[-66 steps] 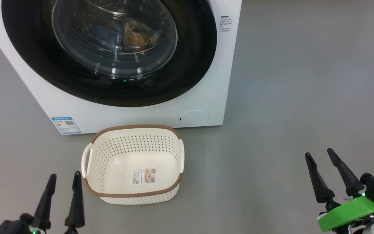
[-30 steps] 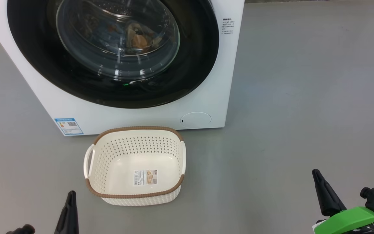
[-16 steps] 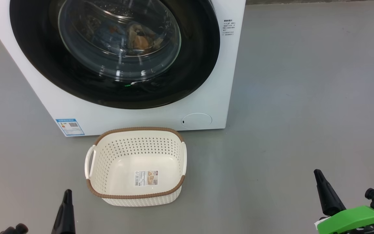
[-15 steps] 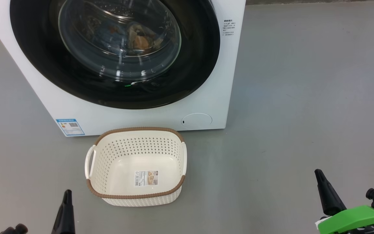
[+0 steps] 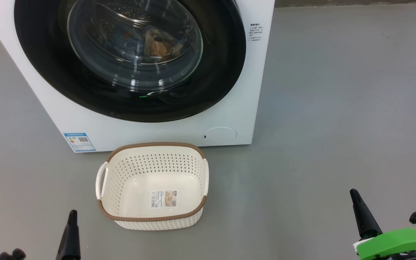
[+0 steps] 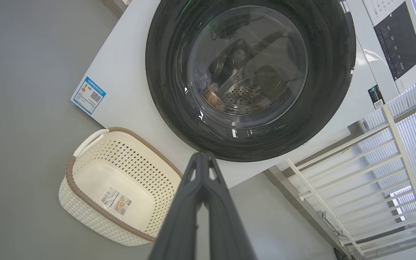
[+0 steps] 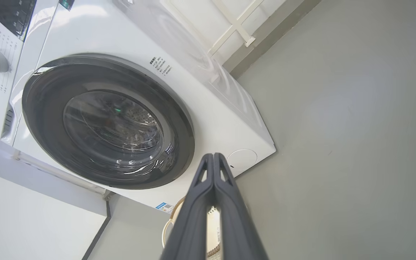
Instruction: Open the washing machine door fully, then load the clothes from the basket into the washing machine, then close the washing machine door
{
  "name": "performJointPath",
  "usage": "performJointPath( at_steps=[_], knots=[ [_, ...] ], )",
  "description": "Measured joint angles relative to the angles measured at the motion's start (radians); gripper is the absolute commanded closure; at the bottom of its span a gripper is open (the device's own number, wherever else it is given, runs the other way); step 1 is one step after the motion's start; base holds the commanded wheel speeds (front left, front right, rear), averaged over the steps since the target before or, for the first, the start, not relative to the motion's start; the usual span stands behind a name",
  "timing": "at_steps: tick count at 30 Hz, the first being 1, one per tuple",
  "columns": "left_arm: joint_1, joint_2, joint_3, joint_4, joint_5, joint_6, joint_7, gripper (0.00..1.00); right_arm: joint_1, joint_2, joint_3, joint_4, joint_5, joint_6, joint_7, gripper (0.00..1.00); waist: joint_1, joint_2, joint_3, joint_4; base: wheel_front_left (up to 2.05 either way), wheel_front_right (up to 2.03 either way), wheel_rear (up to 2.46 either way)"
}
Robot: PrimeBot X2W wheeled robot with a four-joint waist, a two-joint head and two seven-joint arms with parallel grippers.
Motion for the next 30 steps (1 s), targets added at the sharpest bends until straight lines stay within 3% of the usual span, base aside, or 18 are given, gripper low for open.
performJointPath(
  at_steps=[30],
  knots=[
    [-0.03, -0.001, 0.03, 0.032, -0.284, 0.0, 0.078, 1.0, -0.004, 0.041, -0.056, 0.001, 0.281, -0.001, 0.081, 1.0, 0.0, 0.0, -0.012, 0.009, 0.0, 0.0, 0.0]
  ],
)
